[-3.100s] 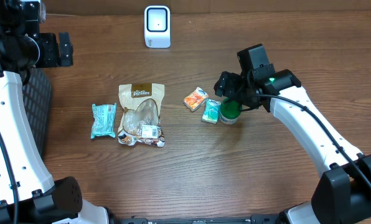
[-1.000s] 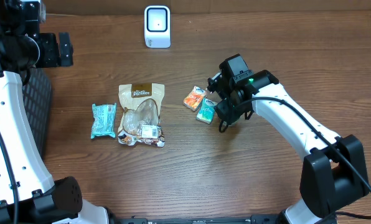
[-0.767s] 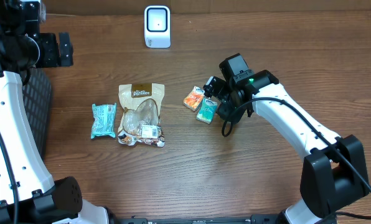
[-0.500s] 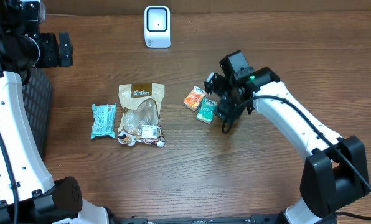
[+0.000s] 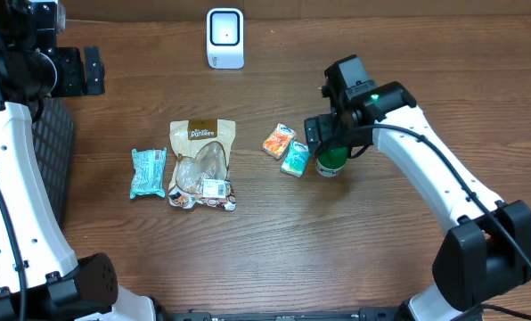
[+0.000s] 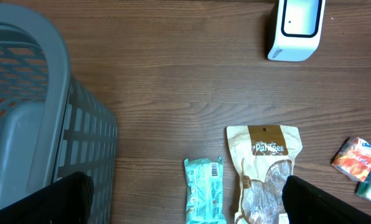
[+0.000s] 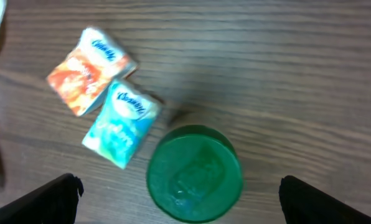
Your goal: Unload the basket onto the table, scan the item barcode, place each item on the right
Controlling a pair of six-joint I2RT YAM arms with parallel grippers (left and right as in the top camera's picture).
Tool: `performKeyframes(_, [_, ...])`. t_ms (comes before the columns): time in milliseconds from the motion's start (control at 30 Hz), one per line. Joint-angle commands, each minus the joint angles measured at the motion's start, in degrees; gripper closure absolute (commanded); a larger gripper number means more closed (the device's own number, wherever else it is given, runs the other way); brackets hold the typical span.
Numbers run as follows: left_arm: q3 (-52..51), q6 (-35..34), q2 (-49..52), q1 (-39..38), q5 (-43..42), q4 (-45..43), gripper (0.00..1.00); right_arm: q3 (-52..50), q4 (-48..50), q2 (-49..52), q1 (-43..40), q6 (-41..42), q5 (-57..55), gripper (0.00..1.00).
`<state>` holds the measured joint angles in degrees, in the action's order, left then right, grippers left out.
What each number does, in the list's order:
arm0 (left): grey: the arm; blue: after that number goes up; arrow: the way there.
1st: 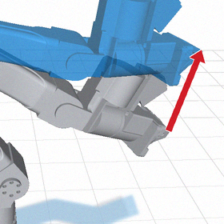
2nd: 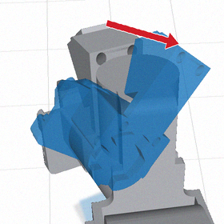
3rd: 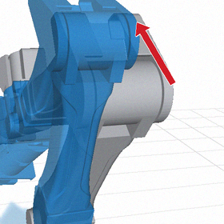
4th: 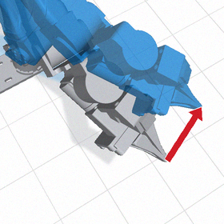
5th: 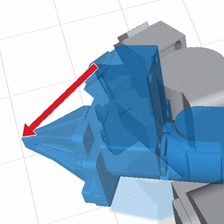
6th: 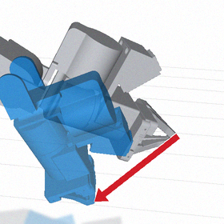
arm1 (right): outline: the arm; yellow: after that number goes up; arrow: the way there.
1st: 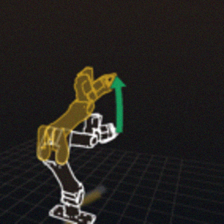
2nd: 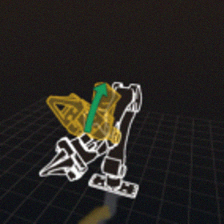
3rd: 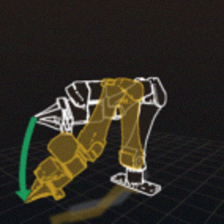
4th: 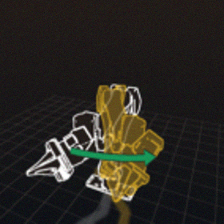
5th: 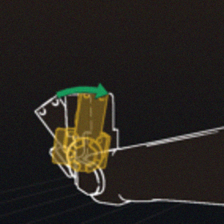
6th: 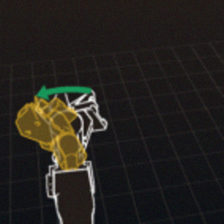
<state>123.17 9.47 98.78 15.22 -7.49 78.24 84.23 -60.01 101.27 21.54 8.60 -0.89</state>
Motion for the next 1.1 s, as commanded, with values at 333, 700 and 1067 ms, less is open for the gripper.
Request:
performKeyframes(333, [1.16,1.25,-0.22,0.13,0.22,-0.07,0.01,0.26,0.48,6.03,-1.09,-0.13,-3.37,0.07])
performKeyframes(700, [1.16,1.25,-0.22,0.13,0.22,-0.07,0.0,-1.95,1.92,8.72,-6.16,-0.13,7.1,0.1])
performKeyframes(1067, [1.16,1.25,-0.22,0.13,0.22,-0.07,0.0,-2.38,0.17,8.79,-4.61,0.44,8.7,0.13])
